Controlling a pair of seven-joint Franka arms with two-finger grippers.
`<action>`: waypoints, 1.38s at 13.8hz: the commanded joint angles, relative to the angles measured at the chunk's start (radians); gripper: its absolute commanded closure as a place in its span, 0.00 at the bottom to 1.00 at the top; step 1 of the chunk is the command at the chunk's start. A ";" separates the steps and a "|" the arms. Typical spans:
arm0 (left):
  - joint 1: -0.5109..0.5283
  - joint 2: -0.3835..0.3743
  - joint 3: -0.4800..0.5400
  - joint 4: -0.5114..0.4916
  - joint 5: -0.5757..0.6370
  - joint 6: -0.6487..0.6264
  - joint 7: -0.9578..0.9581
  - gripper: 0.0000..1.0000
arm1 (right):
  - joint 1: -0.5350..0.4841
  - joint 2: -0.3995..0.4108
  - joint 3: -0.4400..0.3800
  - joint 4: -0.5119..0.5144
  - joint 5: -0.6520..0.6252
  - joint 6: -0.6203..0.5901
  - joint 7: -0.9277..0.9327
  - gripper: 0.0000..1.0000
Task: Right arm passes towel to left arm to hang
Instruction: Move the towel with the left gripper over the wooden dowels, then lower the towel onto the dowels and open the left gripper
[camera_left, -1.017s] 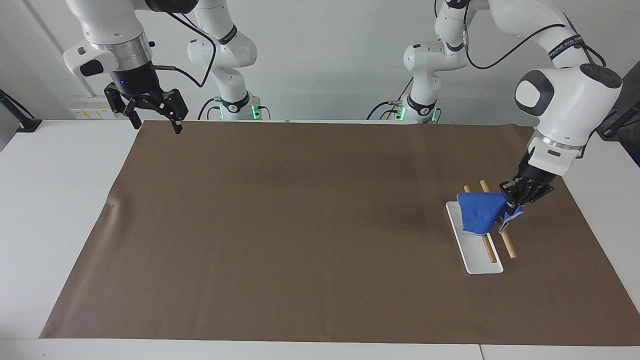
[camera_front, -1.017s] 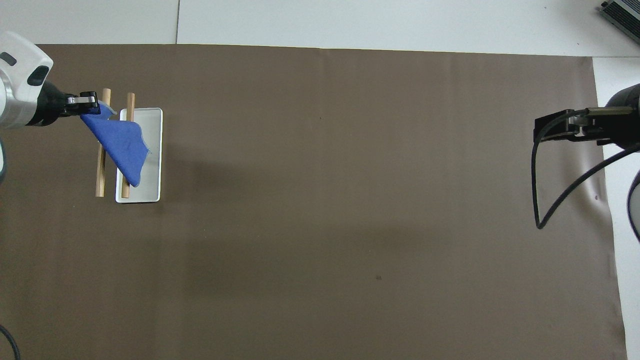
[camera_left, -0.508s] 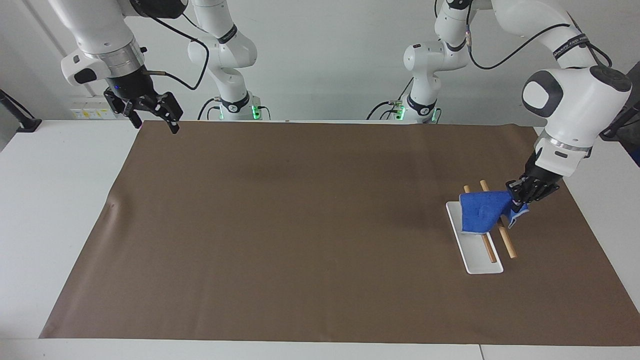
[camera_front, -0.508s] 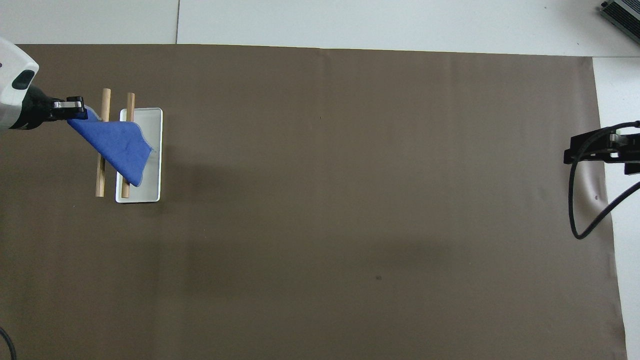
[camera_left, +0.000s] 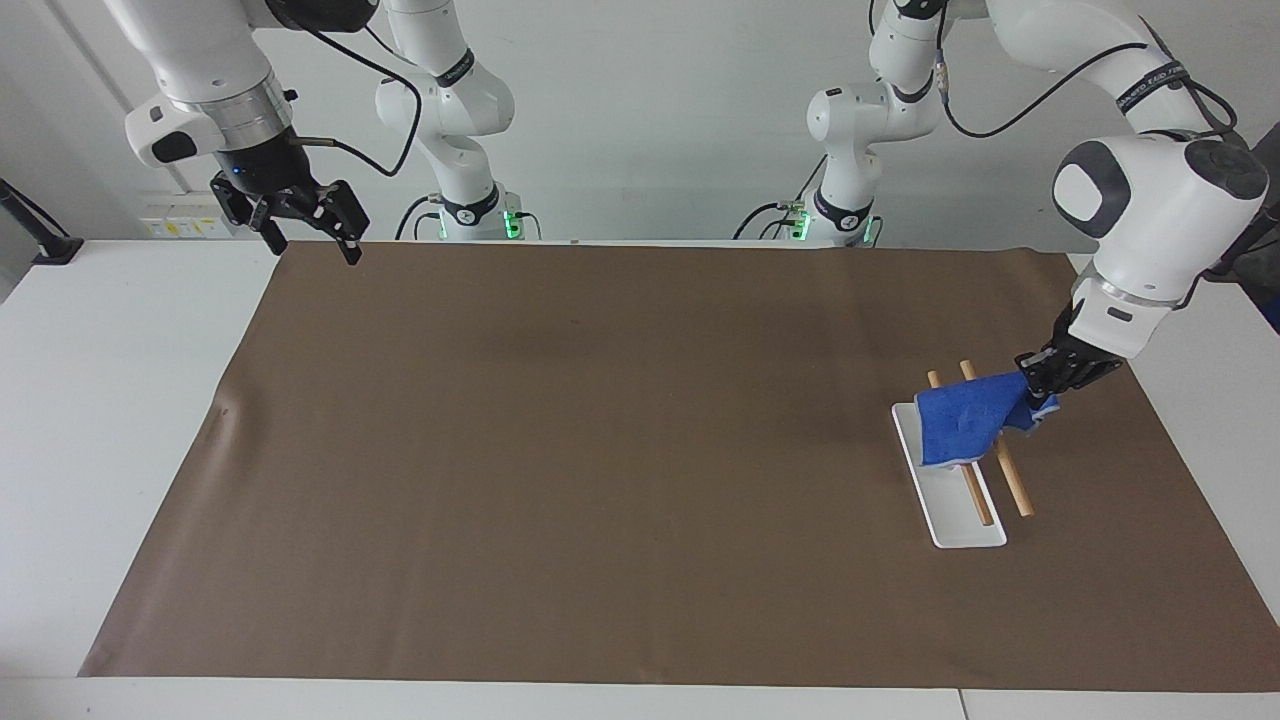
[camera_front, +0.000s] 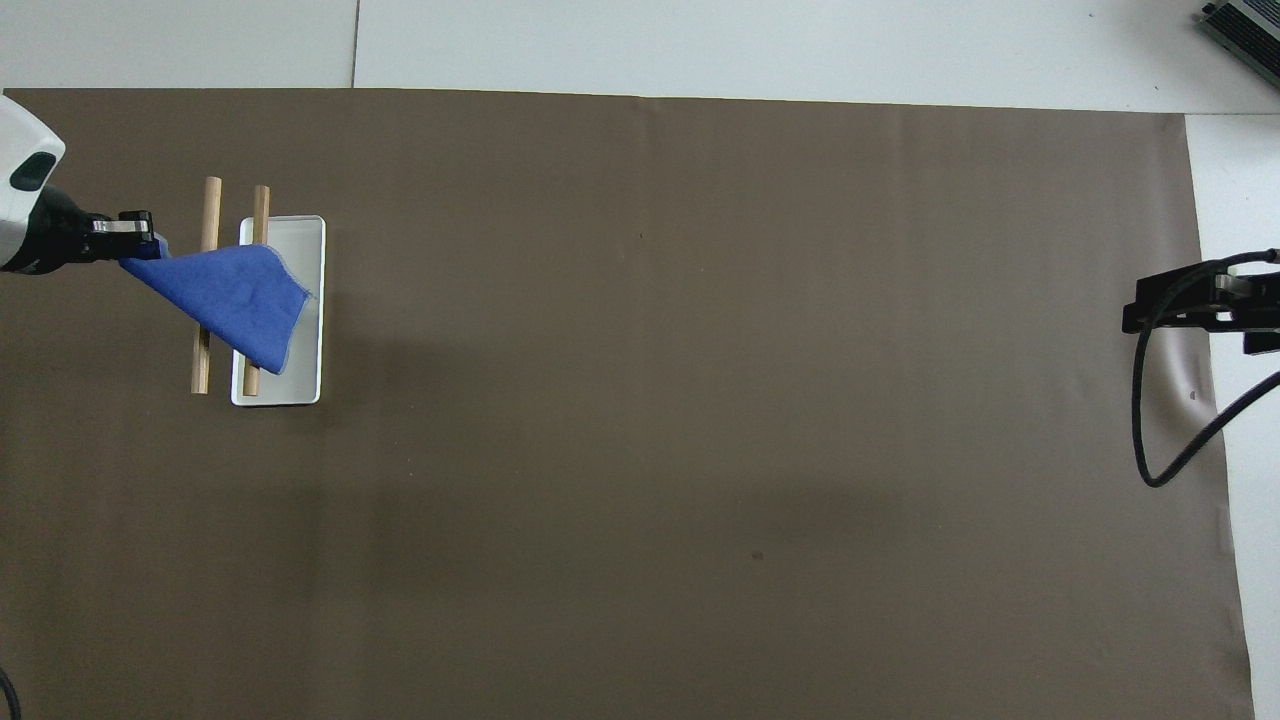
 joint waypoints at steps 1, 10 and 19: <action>0.000 -0.038 0.004 -0.047 0.019 -0.025 0.012 1.00 | 0.000 -0.022 -0.016 -0.033 0.013 0.022 -0.003 0.00; -0.001 -0.080 0.002 -0.138 0.019 0.012 0.003 1.00 | 0.009 -0.051 -0.055 -0.087 -0.006 0.042 -0.075 0.00; 0.000 -0.103 0.004 -0.207 0.031 0.086 0.035 1.00 | 0.008 -0.052 -0.052 -0.095 0.000 0.037 -0.072 0.00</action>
